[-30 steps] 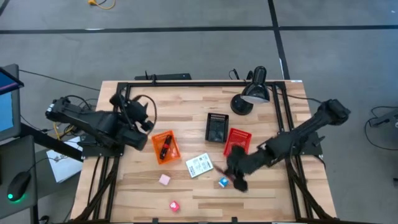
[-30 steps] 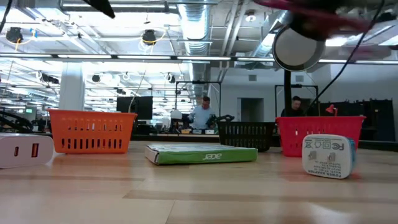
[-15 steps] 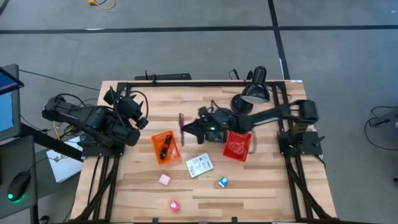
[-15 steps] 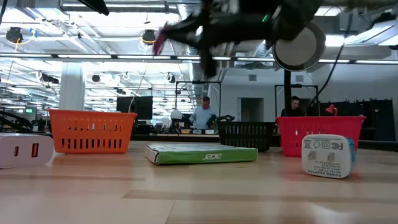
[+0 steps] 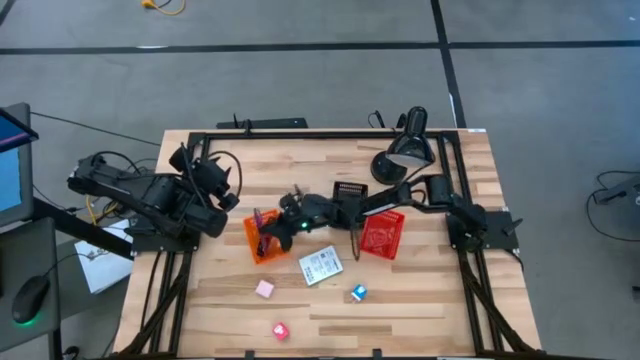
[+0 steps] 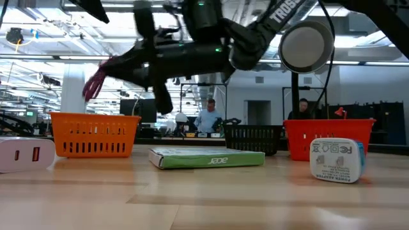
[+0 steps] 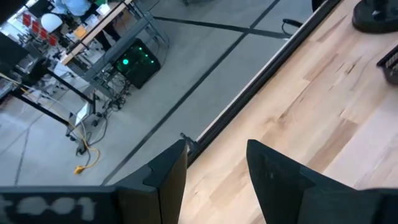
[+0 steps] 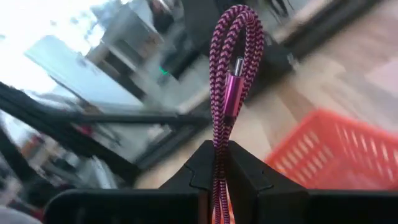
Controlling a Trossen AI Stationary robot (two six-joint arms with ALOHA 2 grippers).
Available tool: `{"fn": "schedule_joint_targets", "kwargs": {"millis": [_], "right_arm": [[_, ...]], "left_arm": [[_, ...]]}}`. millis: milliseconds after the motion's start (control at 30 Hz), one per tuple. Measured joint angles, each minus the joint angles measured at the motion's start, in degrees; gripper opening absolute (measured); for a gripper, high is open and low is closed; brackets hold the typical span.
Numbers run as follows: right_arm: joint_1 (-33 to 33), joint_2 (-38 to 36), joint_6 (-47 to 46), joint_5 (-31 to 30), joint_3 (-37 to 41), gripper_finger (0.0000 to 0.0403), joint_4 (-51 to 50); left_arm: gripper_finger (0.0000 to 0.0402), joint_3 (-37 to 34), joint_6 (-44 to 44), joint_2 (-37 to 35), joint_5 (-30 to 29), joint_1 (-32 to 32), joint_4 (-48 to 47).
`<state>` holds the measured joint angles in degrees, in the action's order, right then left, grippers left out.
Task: Pick and place items into bin
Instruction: Put the pink charger cable into the orange bin
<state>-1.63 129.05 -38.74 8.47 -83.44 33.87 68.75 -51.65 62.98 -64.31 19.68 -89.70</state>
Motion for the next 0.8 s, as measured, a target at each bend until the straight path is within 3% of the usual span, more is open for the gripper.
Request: {"fn": "schedule_joint_targets", "kwargs": {"millis": [200, 800], "right_arm": [[-0.91, -0.37, 4.66, -11.02, -4.27, 0.0020, -14.11], [-0.90, -0.76, 4.70, -11.34, -5.11, 0.0049, -20.41]], "left_arm": [[0.0157, -2.73, -1.12, 0.00, 1.93, 0.02, 0.17], [0.0157, -3.63, -2.63, 0.00, 1.01, 0.00, 0.04]]}}
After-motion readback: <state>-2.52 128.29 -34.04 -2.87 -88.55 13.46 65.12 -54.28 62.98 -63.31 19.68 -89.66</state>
